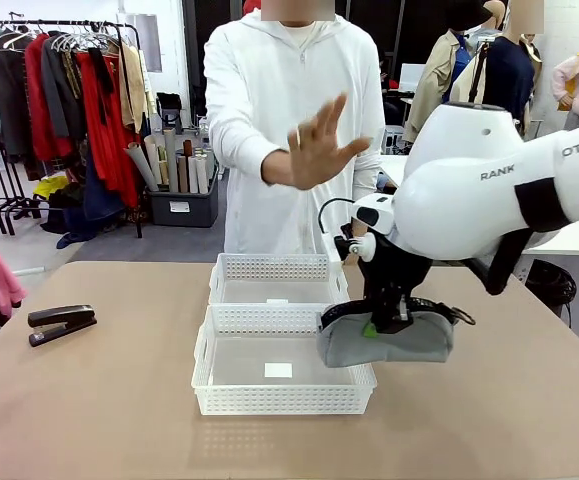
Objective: Distribute items into two baskets.
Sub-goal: Move the picked Pencil pouch towards the Organizing basket indicated by the person, stopping as directed.
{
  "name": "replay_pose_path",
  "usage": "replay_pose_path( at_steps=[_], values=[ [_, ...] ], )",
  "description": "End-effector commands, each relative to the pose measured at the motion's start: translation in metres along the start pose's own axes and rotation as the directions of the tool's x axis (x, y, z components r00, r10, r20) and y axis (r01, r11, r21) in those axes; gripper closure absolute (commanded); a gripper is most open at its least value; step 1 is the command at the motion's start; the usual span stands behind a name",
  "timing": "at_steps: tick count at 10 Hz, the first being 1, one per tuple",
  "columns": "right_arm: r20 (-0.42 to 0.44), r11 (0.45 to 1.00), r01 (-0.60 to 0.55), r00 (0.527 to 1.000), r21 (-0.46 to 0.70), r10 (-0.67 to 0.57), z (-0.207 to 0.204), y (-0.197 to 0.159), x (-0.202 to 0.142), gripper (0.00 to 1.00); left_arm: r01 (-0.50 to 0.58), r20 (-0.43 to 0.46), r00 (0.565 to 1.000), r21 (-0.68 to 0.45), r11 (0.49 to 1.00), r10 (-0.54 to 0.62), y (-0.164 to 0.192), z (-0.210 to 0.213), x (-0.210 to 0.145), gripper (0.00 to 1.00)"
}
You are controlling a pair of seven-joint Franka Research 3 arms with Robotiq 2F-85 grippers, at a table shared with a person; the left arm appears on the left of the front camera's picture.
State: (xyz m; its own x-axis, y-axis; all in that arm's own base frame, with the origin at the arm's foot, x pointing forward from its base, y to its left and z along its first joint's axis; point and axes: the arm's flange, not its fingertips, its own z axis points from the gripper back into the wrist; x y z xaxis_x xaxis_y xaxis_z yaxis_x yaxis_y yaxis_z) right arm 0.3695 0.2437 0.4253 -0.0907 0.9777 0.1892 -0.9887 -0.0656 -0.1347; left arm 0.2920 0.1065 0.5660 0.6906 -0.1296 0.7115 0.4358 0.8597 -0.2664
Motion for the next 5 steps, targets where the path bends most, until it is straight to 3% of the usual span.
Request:
replay_pose_path(
  at_steps=[1, 2, 3, 5],
  values=[
    [0.059, 1.000, 0.005, 0.998, -0.002, -0.005, -0.008, -0.007, 0.013, 1.00, 0.002, 0.002, 1.000, -0.003, 1.000, -0.002, -0.001, 0.000, 0.000, 0.00],
    [-0.003, 0.999, -0.028, 1.000, 0.019, 0.028, -0.002, -0.005, 0.000, 1.00, 0.002, 0.002, 1.000, -0.003, 1.000, -0.002, -0.001, 0.000, 0.000, 0.00],
    [-0.071, 0.998, -0.058, 0.996, 0.005, 0.058, 0.029, -0.001, -0.041, 1.00, 0.002, 0.002, 1.000, -0.003, 1.000, -0.002, -0.001, 0.000, 0.000, 0.00],
    [-0.050, 0.997, -0.077, 0.996, 0.013, 0.077, 0.080, 0.007, -0.111, 1.00, 0.002, 0.002, 1.000, -0.003, 1.000, -0.002, -0.001, 0.000, 0.000, 0.00]
  ],
)
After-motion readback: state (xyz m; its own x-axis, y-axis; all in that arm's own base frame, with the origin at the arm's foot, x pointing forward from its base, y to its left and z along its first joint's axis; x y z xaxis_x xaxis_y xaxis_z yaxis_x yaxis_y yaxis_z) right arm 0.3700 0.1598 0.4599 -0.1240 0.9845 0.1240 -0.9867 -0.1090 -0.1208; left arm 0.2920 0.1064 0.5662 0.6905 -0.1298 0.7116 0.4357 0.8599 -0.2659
